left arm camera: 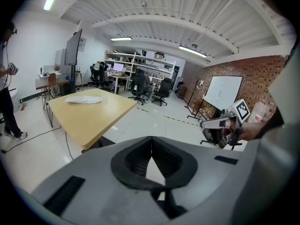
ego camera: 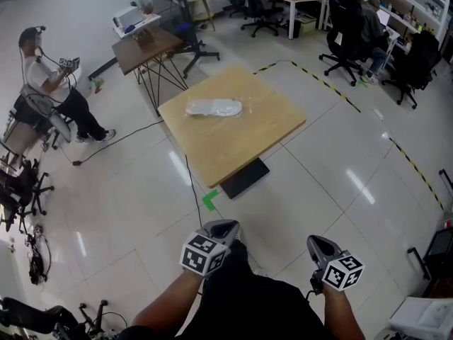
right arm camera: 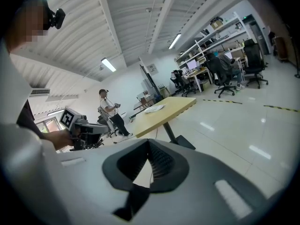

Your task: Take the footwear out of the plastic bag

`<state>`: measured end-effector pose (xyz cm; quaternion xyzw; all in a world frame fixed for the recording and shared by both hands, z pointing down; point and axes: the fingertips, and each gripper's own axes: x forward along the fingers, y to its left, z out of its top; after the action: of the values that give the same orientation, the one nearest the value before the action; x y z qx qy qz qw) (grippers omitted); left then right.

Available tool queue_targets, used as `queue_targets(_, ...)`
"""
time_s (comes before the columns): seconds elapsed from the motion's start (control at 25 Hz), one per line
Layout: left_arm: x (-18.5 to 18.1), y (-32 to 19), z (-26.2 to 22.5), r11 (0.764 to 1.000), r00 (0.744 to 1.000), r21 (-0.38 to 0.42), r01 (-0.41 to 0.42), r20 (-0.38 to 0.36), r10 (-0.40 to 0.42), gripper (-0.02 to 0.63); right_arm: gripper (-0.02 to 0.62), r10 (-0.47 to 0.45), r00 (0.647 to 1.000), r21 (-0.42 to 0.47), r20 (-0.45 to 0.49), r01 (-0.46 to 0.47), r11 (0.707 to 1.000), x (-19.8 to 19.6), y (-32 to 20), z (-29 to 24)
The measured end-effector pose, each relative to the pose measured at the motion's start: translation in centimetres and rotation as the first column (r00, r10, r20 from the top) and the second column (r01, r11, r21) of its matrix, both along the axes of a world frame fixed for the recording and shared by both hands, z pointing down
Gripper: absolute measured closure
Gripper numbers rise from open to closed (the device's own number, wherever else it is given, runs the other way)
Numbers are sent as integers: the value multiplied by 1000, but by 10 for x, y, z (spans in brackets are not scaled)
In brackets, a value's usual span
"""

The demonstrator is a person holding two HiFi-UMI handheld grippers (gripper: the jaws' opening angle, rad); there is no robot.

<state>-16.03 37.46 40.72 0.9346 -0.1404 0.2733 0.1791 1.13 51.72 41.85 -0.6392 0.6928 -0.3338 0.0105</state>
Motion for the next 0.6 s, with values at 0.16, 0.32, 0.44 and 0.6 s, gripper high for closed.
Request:
queue_targets(0.16, 11, -27, 11, 1000, 1000, -27, -4, -1, 4, 598, 592, -16, 1000, -48, -18, 15, 999, 12, -26, 4)
queue_targets(0.32, 12, -85, 17, 999, 1000, -31, 12, -2, -12, 598, 592, -77, 996, -82, -36, 74, 994, 10, -95, 6)
queue_targets(0.44, 7, -140, 23, 997, 998, -47, 57, -13, -57, 598, 592, -146, 988, -117, -58, 138, 983, 3, -159, 5)
queue_targets(0.6, 4, -209, 20, 995, 996, -48, 84, -37, -85, 598, 592, -221, 969, -167, -113, 201, 965, -4, -244, 1)
